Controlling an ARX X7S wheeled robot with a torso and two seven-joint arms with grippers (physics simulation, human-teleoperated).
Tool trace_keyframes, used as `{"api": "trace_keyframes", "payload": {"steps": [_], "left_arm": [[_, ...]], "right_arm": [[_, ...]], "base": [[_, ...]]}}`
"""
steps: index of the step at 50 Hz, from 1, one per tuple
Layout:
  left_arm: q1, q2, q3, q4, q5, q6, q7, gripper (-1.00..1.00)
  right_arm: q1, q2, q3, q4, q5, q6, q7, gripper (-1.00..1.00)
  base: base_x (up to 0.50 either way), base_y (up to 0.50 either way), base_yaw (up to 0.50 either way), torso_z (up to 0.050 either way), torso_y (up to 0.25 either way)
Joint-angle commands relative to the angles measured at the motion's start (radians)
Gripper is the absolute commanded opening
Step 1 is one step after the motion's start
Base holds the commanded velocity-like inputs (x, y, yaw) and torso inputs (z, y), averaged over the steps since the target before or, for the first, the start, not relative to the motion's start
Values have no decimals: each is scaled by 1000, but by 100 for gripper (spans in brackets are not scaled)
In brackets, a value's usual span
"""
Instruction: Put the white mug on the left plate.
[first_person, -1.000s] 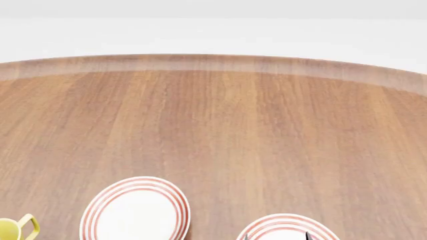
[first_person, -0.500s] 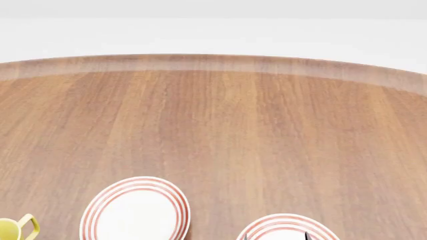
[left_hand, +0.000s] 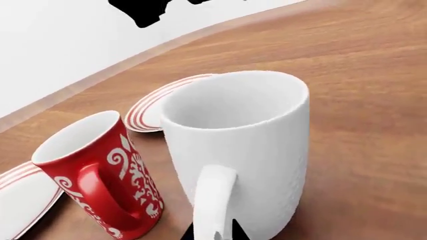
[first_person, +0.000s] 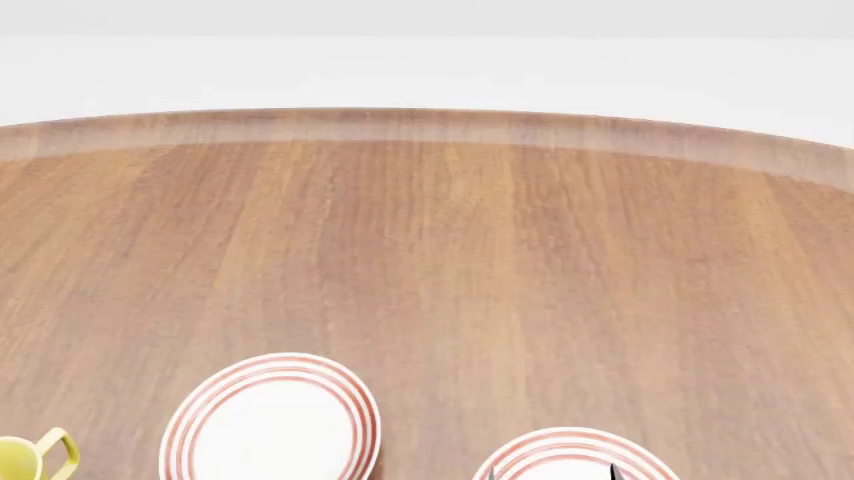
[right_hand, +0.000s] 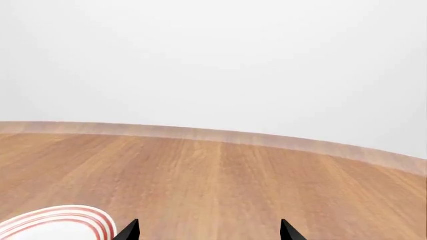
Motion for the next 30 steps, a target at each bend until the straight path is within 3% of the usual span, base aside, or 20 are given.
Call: {"api": "trace_keyframes", "payload": {"steps": [1, 30], "left_arm": [[64, -19, -17, 75, 15, 35, -44, -100], [263, -80, -108, 257, 149, 107, -205, -100]], "right_arm": [[-1, 4, -4, -5, 1, 2, 5, 100], [5, 9, -14, 8, 6, -4, 13, 100]], "base": [[0, 0, 0, 0, 0], [0, 0, 0, 0, 0]]}}
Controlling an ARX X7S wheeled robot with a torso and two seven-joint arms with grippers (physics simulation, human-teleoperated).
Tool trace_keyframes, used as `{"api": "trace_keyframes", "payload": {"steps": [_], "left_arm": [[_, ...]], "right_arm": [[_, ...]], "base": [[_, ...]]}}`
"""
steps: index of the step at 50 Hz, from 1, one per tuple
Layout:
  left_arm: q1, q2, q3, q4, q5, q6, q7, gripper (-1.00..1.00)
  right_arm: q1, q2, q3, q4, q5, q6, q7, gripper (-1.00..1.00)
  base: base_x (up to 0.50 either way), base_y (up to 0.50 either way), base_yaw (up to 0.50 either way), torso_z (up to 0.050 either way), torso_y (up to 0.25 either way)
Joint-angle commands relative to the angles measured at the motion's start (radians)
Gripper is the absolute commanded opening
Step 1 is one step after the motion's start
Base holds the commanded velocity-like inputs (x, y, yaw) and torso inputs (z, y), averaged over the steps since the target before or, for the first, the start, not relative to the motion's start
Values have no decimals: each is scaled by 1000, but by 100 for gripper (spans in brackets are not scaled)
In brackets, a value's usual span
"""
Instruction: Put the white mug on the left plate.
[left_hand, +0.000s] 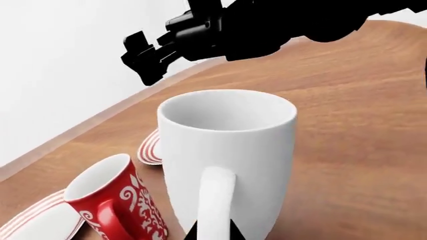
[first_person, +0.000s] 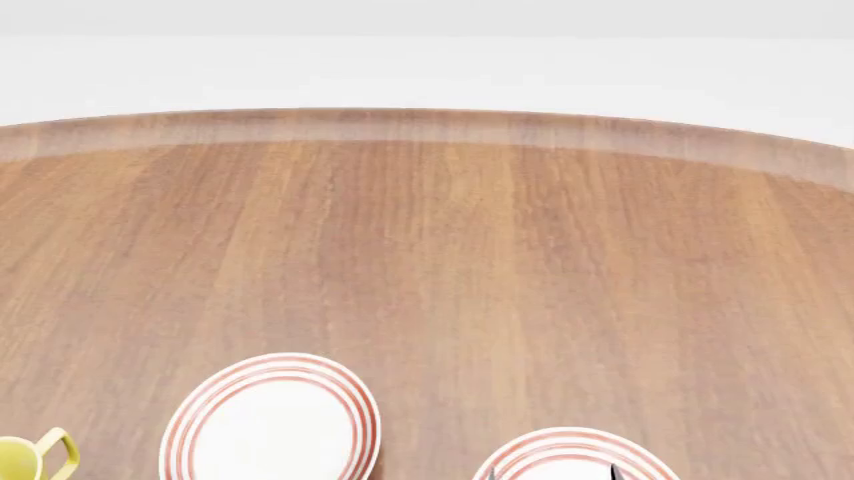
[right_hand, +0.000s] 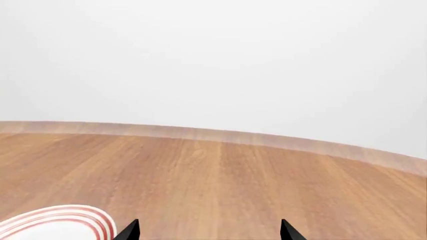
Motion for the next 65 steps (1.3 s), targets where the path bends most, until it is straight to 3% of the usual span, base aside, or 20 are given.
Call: {"api": "trace_keyframes", "payload": {"steps": [1, 10, 27, 44, 65], "left_arm": [[83, -31, -37, 99, 20, 8, -53, -100], [178, -64, -97, 234, 43, 15, -110, -100], [223, -133, -135, 358, -149, -18, -169, -100], [53, -122, -90, 283, -426, 26, -171, -100], [-88, -141, -80, 272, -510, -102, -147, -100]], "right_arm": [[5, 1, -6, 7, 0, 0, 3, 100], [1, 5, -6, -1, 3, 0, 8, 100], [-2, 12, -9, -2, 8, -5, 11, 100], [0, 17, -12, -2, 13, -5, 15, 100], [3, 21, -17, 2, 19, -11, 19, 100]], "base": [[0, 0, 0, 0, 0], [0, 0, 0, 0, 0], [0, 0, 0, 0, 0], [0, 0, 0, 0, 0], [0, 0, 0, 0, 0]]}}
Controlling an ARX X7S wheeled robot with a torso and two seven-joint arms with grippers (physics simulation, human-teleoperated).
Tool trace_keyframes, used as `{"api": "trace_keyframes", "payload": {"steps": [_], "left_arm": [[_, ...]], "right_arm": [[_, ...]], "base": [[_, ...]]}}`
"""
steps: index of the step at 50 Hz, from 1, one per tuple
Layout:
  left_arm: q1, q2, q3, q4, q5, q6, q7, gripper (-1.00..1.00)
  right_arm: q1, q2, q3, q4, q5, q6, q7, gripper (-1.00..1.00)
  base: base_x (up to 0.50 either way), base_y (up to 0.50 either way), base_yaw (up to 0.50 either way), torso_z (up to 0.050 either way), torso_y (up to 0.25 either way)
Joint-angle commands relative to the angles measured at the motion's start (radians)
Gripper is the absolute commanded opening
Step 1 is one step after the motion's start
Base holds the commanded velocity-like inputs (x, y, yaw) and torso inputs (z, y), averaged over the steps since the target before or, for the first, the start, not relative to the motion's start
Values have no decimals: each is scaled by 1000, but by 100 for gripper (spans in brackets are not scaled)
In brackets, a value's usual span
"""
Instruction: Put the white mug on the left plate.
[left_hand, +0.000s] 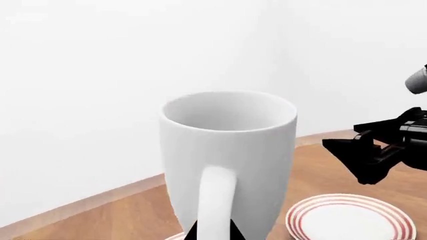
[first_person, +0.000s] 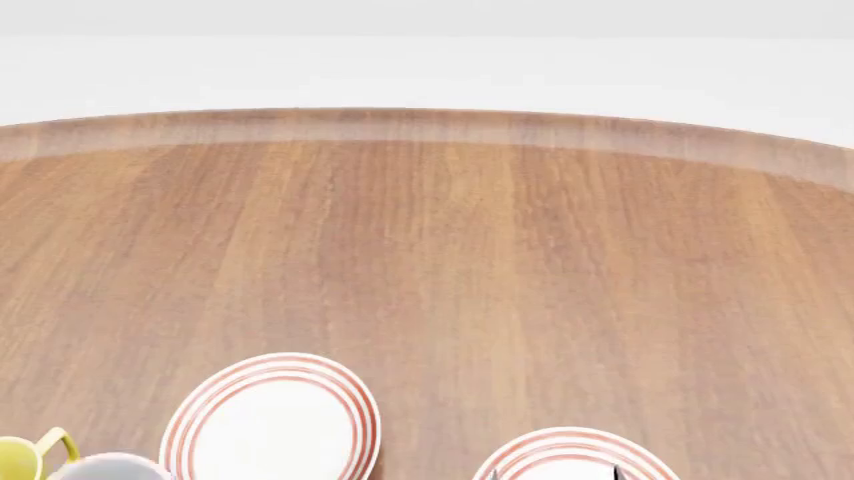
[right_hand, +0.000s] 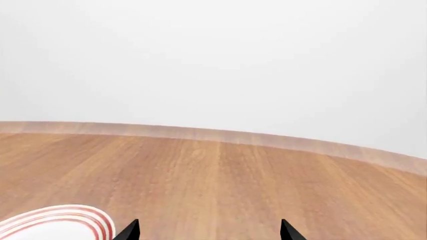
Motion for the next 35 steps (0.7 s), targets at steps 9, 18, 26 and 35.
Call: {"api": "trace_keyframes", "payload": {"steps": [9, 18, 26, 35], "left_arm": [[-119, -39, 20, 54, -95, -149, 33, -100], [-203, -32, 48, 45, -95, -231, 60, -100], [-262, -16, 85, 9, -75, -291, 95, -100], [-328, 6, 80, -59, -120, -318, 112, -100]], "right_arm": [[3, 4, -3, 4, 7, -5, 3, 100], [3, 6, -6, 3, 8, -3, 6, 100], [2, 8, -8, -1, 8, 0, 11, 100], [4, 10, -11, 0, 9, 1, 12, 100]], "base": [[0, 0, 0, 0, 0], [0, 0, 0, 0, 0], [0, 0, 0, 0, 0], [0, 0, 0, 0, 0]]}}
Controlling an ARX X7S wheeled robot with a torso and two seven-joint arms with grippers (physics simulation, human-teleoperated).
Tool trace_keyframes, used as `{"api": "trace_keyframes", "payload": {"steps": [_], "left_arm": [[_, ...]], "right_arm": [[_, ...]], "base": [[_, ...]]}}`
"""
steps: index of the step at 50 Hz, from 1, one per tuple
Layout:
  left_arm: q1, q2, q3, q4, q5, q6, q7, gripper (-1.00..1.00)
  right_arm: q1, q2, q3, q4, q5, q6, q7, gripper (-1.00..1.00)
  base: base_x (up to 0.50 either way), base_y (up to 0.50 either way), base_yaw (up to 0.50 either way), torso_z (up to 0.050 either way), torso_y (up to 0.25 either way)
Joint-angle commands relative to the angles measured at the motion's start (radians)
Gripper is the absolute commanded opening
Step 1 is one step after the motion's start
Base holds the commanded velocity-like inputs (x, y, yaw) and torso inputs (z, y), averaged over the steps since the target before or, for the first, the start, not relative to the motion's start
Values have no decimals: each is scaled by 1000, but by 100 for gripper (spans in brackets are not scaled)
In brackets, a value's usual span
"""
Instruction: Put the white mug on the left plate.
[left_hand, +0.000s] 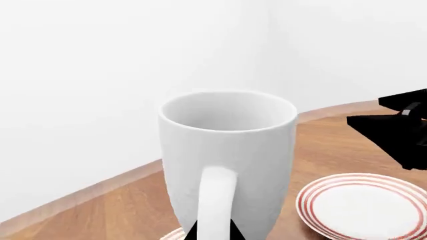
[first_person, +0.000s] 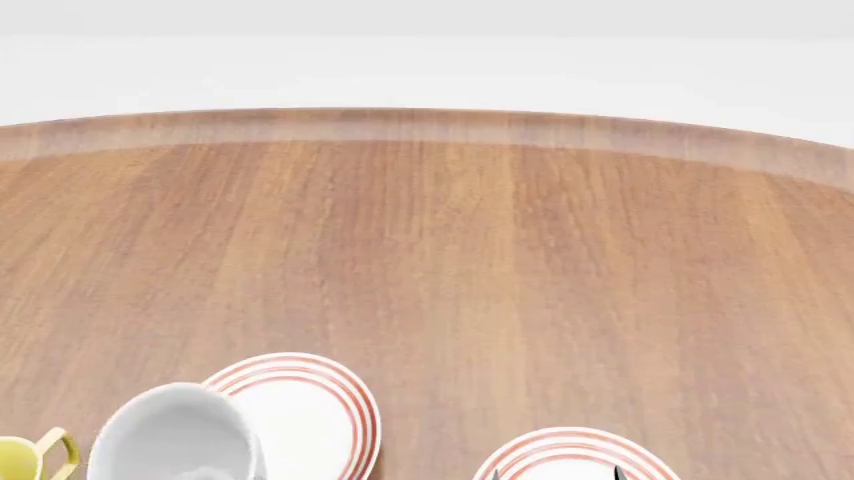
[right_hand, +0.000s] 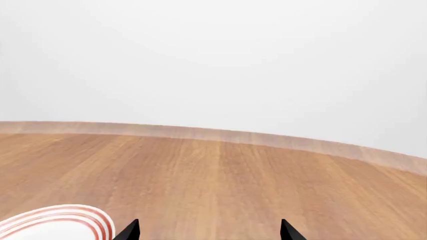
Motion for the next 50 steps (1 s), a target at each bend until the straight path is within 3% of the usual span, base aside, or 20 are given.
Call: {"api": "trace_keyframes", "payload": {"steps": [1, 50], "left_arm": [[-85, 24, 9, -62, -47, -45, 33, -100], [-404, 113, 50, -315, -85, -231, 138, -100]], "right_arm": [[2, 2, -4, 0, 2, 2, 3, 100], [17, 7, -20, 19, 10, -1, 8, 100]], "base": [[0, 0, 0, 0, 0], [0, 0, 0, 0, 0]]}}
